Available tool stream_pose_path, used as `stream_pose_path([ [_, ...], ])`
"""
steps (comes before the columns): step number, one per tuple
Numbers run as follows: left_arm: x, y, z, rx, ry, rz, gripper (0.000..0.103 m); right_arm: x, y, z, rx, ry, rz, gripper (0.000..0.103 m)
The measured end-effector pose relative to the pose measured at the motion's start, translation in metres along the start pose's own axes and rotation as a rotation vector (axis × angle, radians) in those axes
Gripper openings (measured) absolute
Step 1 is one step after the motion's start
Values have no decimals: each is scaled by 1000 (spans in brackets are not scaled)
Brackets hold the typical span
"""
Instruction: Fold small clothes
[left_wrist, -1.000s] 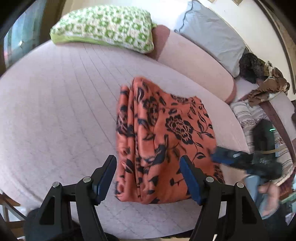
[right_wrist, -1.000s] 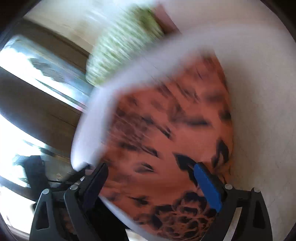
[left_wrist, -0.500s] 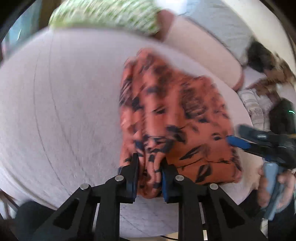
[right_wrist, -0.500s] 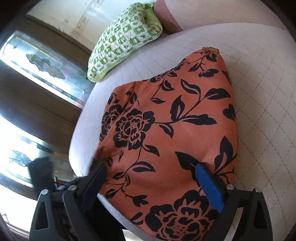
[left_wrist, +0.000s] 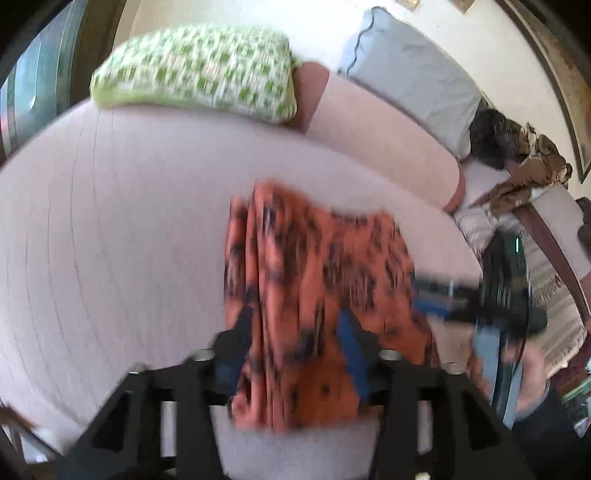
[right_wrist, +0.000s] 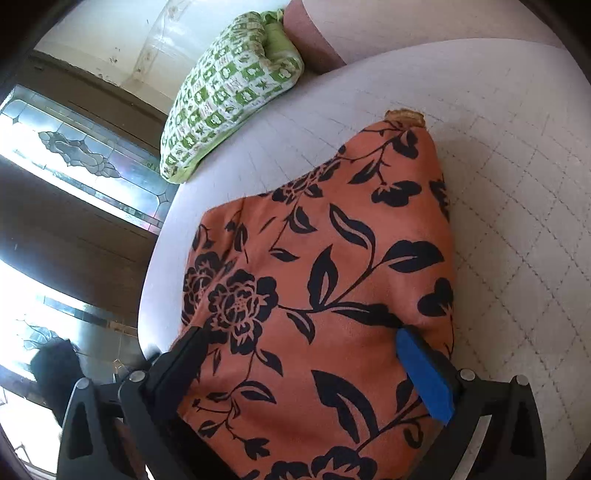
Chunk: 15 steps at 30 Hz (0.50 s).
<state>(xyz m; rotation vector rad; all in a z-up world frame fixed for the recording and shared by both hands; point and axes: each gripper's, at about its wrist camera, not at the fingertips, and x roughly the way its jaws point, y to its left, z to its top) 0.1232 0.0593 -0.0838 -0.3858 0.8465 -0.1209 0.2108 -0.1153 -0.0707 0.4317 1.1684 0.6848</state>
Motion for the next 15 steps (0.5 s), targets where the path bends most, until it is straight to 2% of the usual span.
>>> stream_pose_path([
  [3,49,10,28,-17,77,26,54,-1,-3,-1,16,-23,9,103],
  [4,69,17,32,-41,122,21,31,0,-2,-1,11,-24,4,103],
  [5,88,27,35,-61,171,44,22,1,-1,-2,-3,-18,-6,103],
  [6,101,39,33,-99,190,37,22,-1,1,-2,-11,-11,-8,103],
  [8,99,55,31,-177,171,-18,22,-10,8,-2,-21,8,-5,103],
  [11,93,52,22,-127,145,3,22,-27,5,-2,-5,-18,35,102],
  [13,88,46,23,-126,151,17,23,-29,-3,-2,25,-16,24,102],
  [15,77,23,24,-66,127,60,25,-39,-11,-7,65,-51,46,102],
])
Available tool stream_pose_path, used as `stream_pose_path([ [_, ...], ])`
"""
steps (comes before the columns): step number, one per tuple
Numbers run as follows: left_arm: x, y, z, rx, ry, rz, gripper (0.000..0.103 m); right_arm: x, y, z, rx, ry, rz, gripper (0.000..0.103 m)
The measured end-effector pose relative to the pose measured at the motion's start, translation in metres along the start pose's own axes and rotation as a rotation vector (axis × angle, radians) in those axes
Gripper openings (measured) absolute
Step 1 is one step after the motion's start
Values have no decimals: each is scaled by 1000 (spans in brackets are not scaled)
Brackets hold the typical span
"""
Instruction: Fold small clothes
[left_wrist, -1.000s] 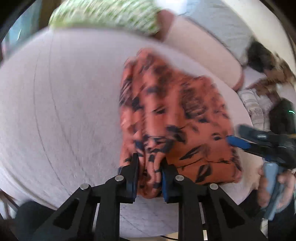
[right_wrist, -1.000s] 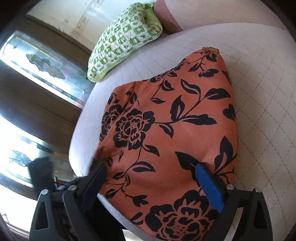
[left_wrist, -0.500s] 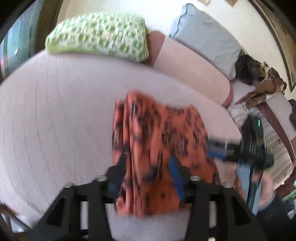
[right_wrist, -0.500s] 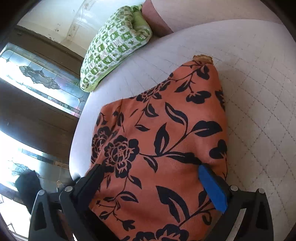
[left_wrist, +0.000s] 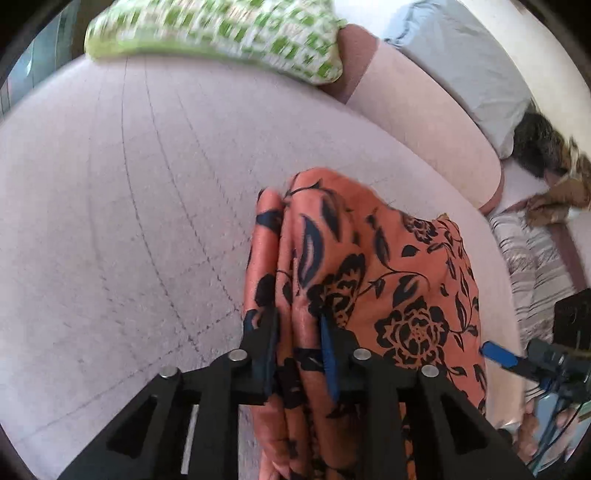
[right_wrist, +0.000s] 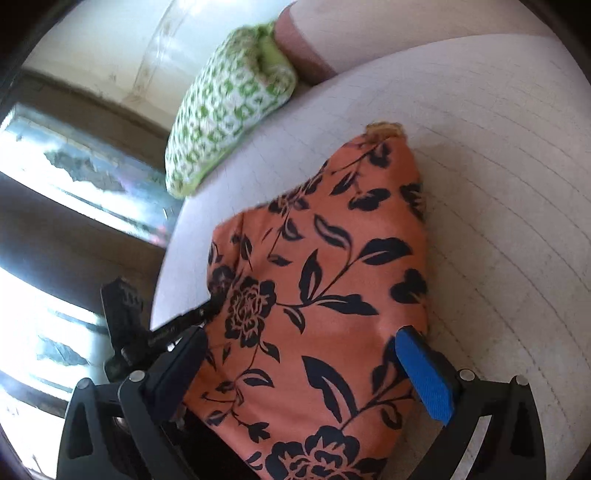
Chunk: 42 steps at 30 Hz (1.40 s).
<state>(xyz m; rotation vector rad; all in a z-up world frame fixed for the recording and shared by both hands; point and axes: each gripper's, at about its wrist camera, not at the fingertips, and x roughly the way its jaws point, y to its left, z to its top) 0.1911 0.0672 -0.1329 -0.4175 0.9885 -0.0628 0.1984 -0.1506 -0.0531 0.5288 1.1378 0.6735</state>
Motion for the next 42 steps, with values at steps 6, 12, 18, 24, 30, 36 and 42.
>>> stream_pose_path([
  [6,-39,-41,-14,168,-111,177,60,-19,-30,-14,94,-29,-14,102],
  [12,-60,-52,-22,183,-132,256,61,-23,-48,-32,146,-10,-54,102],
  [18,-68,-53,-22,199,-143,274,64,-24,-41,-39,141,-5,-78,102],
  [24,-70,-58,-23,201,-139,268,65,-24,-37,-38,134,1,-89,102],
  [30,-70,-53,-16,171,-125,164,80,-22,-36,-28,120,-4,-97,102],
  [36,-37,-14,-8,50,-57,84,84,-15,-39,-9,114,-7,-102,102],
  [42,2,3,-22,29,36,32,84,29,-35,1,74,93,-102,102],
])
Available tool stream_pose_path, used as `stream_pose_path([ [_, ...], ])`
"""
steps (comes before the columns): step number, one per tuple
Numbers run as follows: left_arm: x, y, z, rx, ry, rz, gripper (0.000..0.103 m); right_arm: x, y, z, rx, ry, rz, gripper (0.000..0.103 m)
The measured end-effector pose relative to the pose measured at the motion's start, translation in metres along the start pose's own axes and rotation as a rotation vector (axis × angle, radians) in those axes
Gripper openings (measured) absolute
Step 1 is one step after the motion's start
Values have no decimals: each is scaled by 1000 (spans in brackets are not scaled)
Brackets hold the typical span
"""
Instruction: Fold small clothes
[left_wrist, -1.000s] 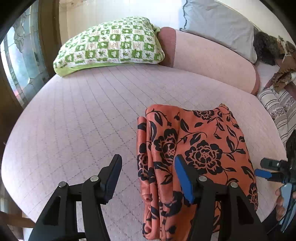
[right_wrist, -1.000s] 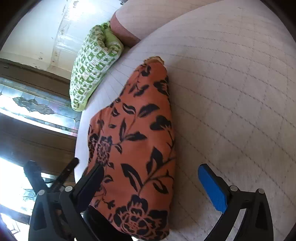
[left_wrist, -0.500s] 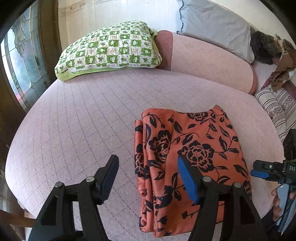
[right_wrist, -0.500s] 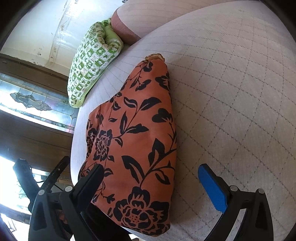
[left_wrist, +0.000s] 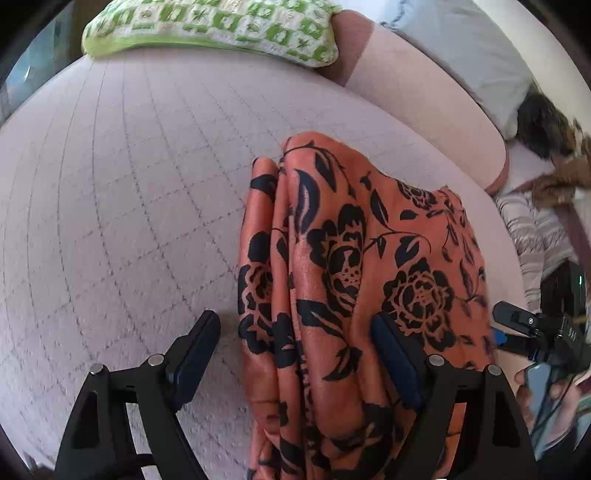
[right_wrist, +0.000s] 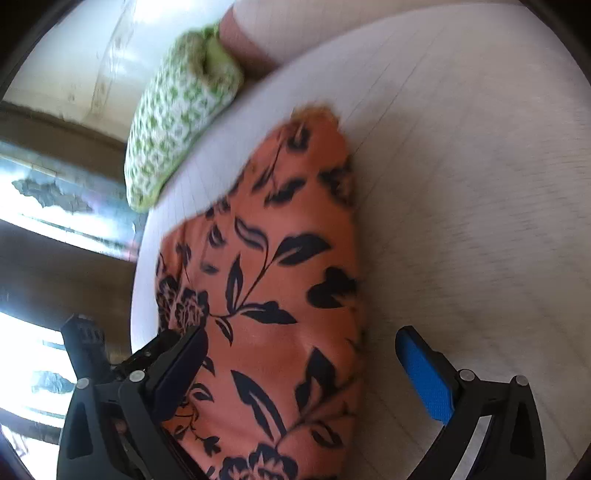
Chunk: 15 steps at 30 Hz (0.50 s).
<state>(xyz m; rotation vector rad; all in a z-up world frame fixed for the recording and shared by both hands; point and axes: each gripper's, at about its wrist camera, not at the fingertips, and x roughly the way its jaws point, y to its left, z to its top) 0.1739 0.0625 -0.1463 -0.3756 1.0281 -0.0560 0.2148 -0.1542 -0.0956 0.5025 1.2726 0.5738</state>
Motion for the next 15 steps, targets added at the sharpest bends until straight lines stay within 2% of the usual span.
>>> stream_pose_path([
  [1,0,-3,-2,23,0,1,69,6,5,0,-35,15,-9,96],
  [2,3,-5,-2,29,31,-36,51,9,13,-2,-86,18,-27,70],
  [3,2,-6,-1,23,34,-37,47,13,19,-2,-106,42,-31,64],
  [4,-2,-9,0,36,30,-34,34,10,23,-1,-107,34,-32,55],
  [5,-7,-14,1,63,20,-27,29,6,25,1,-115,28,-28,44],
  [8,-38,-39,9,98,-54,-59,26,-22,35,6,-156,-25,6,39],
  [12,-75,-82,25,200,-173,-91,26,-80,52,23,-232,-147,-4,39],
  [15,-79,-103,46,224,-232,-133,26,-117,46,40,-256,-231,-17,39],
])
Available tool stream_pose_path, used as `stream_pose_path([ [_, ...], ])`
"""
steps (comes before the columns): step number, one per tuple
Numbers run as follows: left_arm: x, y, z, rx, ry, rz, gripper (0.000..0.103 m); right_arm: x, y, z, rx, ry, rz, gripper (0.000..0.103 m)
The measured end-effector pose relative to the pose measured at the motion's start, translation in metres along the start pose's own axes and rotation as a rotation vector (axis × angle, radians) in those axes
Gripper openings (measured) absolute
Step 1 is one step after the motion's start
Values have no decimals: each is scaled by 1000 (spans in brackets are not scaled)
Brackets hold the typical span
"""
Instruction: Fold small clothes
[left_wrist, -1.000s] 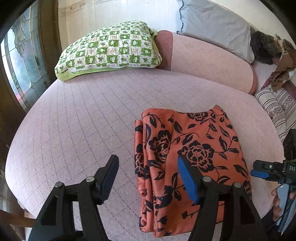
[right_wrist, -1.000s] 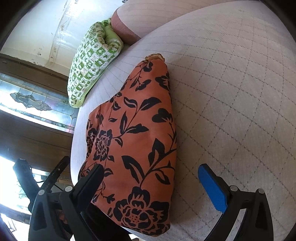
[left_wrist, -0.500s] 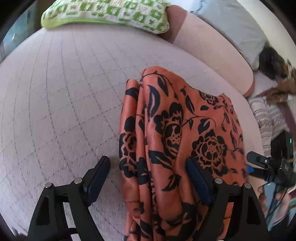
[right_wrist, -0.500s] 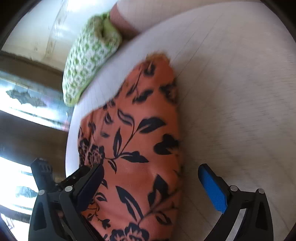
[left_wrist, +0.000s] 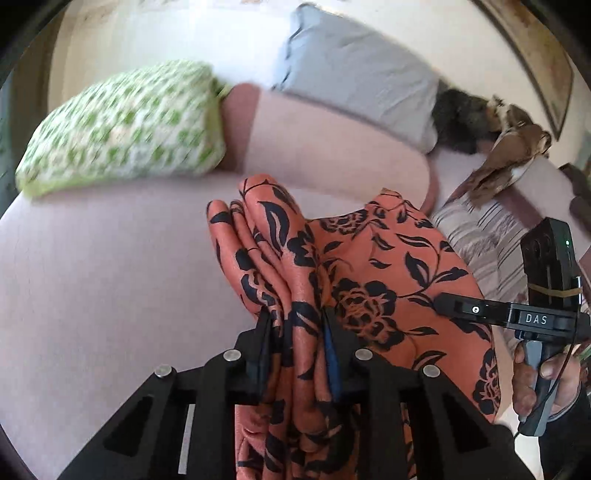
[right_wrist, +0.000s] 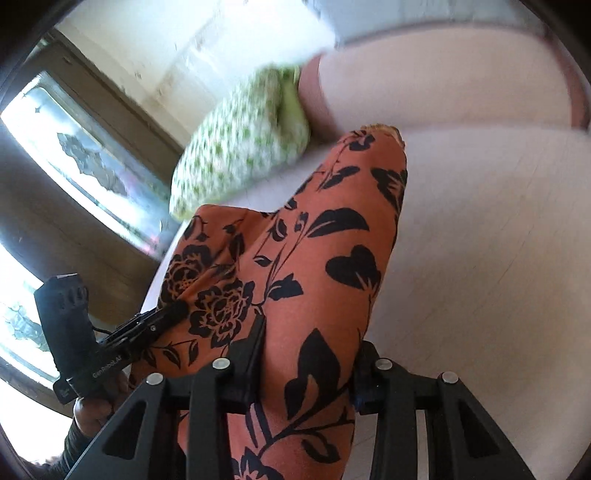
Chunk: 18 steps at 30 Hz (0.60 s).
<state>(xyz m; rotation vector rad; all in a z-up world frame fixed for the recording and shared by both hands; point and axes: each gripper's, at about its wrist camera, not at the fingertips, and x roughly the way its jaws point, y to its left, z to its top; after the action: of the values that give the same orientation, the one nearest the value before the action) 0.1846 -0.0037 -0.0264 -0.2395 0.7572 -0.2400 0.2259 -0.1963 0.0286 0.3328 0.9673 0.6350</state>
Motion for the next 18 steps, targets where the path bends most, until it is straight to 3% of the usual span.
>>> stream_pose_path([
  [3,21,-4,3,-5,23,-35,27,-18,-26,14,14,-36,-43,39],
  [5,41,-8,-5,15,37,-31,33,-14,-52,12,33,-28,-58,41],
  [6,61,-3,-14,-6,77,-18,37,-9,-62,10,53,-17,-60,45],
  [7,80,3,-24,-31,140,-3,49,5,-83,3,94,22,-82,52],
  [8,102,10,-37,-51,221,36,50,17,-98,-4,123,55,-115,61],
  [9,115,17,-49,-63,281,81,50,29,-114,-13,157,92,-170,62],
  [10,120,27,-60,-85,312,70,59,40,-127,-23,193,146,-230,64],
  [12,101,36,-61,-110,270,56,60,35,-137,-36,246,124,-176,64],
  [15,66,28,-43,-26,181,95,59,2,-117,-29,173,12,-180,65],
  [18,44,15,-14,15,97,60,60,-22,-94,-9,154,-90,-67,77],
])
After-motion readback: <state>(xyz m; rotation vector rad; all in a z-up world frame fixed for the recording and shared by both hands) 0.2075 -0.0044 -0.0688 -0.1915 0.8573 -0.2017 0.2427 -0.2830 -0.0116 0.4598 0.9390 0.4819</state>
